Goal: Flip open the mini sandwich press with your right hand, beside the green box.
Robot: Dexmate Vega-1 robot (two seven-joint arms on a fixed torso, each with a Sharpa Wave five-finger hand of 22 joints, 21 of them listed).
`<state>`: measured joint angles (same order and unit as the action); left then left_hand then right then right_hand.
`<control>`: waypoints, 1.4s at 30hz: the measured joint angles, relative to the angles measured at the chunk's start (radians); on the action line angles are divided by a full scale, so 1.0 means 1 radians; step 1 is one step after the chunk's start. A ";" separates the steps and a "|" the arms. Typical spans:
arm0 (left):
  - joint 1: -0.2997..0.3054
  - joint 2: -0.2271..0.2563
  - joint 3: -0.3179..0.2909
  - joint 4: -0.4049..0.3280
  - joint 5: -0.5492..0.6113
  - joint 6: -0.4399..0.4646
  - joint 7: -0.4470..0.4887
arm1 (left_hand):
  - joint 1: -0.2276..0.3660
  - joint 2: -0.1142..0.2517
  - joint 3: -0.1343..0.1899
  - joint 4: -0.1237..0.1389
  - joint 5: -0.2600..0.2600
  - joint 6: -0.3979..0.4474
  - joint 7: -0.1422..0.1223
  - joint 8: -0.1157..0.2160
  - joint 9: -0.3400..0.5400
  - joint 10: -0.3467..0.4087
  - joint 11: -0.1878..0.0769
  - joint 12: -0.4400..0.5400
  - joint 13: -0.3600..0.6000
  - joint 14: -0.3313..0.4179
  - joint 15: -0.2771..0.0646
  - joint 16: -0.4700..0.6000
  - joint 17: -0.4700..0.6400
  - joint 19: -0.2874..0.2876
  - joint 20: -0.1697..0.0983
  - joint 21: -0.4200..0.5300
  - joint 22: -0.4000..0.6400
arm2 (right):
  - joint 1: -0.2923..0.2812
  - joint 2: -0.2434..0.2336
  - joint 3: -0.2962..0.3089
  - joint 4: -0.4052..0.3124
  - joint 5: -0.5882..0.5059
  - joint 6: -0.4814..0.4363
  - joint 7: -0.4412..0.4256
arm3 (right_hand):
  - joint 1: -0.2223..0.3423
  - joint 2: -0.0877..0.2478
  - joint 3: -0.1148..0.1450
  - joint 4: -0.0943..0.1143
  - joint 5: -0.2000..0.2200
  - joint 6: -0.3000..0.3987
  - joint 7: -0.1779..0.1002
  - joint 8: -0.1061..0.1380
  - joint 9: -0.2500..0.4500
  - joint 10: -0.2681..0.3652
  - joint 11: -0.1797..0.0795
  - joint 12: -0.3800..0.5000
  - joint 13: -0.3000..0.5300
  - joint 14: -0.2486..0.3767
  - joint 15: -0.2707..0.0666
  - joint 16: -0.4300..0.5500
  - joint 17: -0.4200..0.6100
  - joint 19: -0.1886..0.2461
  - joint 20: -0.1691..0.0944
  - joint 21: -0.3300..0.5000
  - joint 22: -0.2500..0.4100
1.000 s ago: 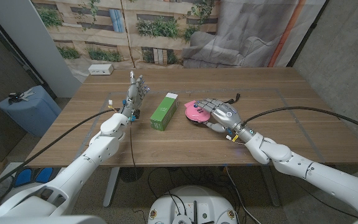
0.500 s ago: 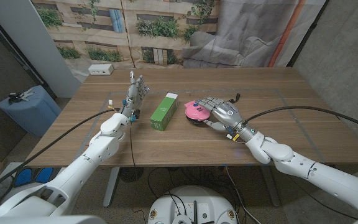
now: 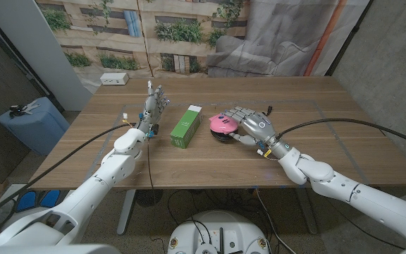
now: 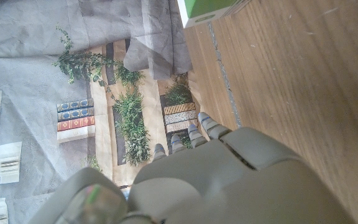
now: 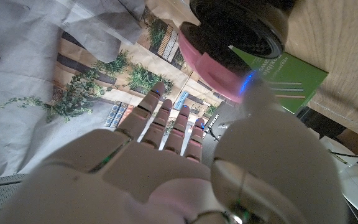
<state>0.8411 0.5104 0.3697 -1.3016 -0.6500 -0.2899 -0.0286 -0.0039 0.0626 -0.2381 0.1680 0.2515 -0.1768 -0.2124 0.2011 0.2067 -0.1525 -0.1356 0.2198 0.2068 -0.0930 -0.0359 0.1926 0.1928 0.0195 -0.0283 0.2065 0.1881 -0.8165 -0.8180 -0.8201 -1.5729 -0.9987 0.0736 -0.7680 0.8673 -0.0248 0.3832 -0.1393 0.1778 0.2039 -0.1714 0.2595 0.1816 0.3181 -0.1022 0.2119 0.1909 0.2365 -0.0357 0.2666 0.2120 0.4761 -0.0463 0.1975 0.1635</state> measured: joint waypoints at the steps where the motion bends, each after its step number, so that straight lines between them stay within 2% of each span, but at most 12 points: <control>1: 0.000 0.000 0.000 0.000 0.000 0.000 0.000 | 0.000 0.000 0.000 0.000 0.000 0.000 0.000 0.000 0.000 0.000 0.000 0.000 0.000 0.000 0.000 0.000 0.000 0.000 0.000 0.000 0.000 | -0.001 0.001 0.001 -0.001 0.002 0.000 0.000 | 0.000 0.000 0.000 0.000 0.000 0.000 0.000 0.000 0.000 0.000 0.000 0.000 0.000 0.000 0.000 0.000 0.000 0.000 0.000 0.000 0.000; 11: 0.000 0.000 0.000 0.000 0.000 0.000 0.001 | 0.000 0.000 0.000 0.000 0.000 0.000 0.000 0.000 0.000 0.000 0.000 0.000 0.000 0.000 0.000 0.000 0.000 0.000 0.000 0.000 0.000 | -0.009 0.009 0.019 -0.008 0.023 0.002 -0.003 | -0.018 0.018 -0.007 0.007 0.000 0.005 0.005 0.000 0.000 0.000 0.000 0.000 0.000 0.000 0.000 0.000 0.005 0.000 0.000 -0.005 0.000; 25: 0.000 0.000 0.000 0.000 0.000 0.000 0.000 | 0.000 0.000 0.000 0.000 0.000 0.000 0.000 0.000 0.000 0.000 0.000 0.000 0.000 0.000 0.000 0.000 0.000 0.000 0.000 0.000 0.000 | -0.013 0.024 0.034 -0.014 0.044 0.000 -0.003 | -0.021 0.021 -0.011 0.011 0.004 0.009 0.002 0.000 0.000 0.000 0.000 -0.005 0.000 0.000 0.000 0.000 0.004 0.000 0.000 -0.009 0.000; 28: 0.000 0.000 0.000 0.000 0.000 0.000 0.000 | 0.000 0.000 0.000 0.000 0.000 0.000 0.000 0.000 0.000 0.000 0.000 0.000 0.000 0.000 0.000 0.000 0.000 0.000 0.000 0.000 0.000 | -0.013 0.024 0.034 -0.014 0.046 0.004 -0.002 | -0.033 0.033 -0.013 0.013 0.004 0.009 0.002 0.000 0.000 0.000 0.000 -0.009 0.002 0.000 0.000 0.000 0.004 0.000 0.000 -0.011 0.000; 42: 0.000 0.000 0.000 0.000 0.000 0.000 -0.001 | 0.000 0.000 0.000 0.000 0.000 0.000 0.000 0.000 0.000 0.000 0.000 0.000 0.000 0.000 0.000 0.000 0.000 0.000 0.000 0.000 0.000 | 0.018 0.032 0.044 -0.018 0.053 0.034 0.016 | -0.046 0.036 -0.021 0.015 0.004 0.026 -0.008 -0.004 0.000 0.007 -0.007 -0.009 0.002 -0.004 -0.004 0.000 0.009 -0.010 -0.002 -0.011 0.000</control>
<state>0.8408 0.5107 0.3696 -1.3012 -0.6502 -0.2897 -0.0298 -0.0039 0.0626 -0.2381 0.1680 0.2515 -0.1768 -0.2124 0.2011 0.2067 -0.1525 -0.1357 0.2198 0.2068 -0.0929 -0.0359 0.1926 0.1928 0.0195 -0.0283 0.2065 0.1881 -0.7981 -0.7859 -0.7758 -1.5912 -0.9458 0.1080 -0.7517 0.8210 0.0110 0.3622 -0.1245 0.1817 0.2302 -0.1798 0.2552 0.1817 0.3254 -0.1091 0.2033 0.1933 0.2326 -0.0396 0.2666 0.2211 0.4666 -0.0482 0.1866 0.1636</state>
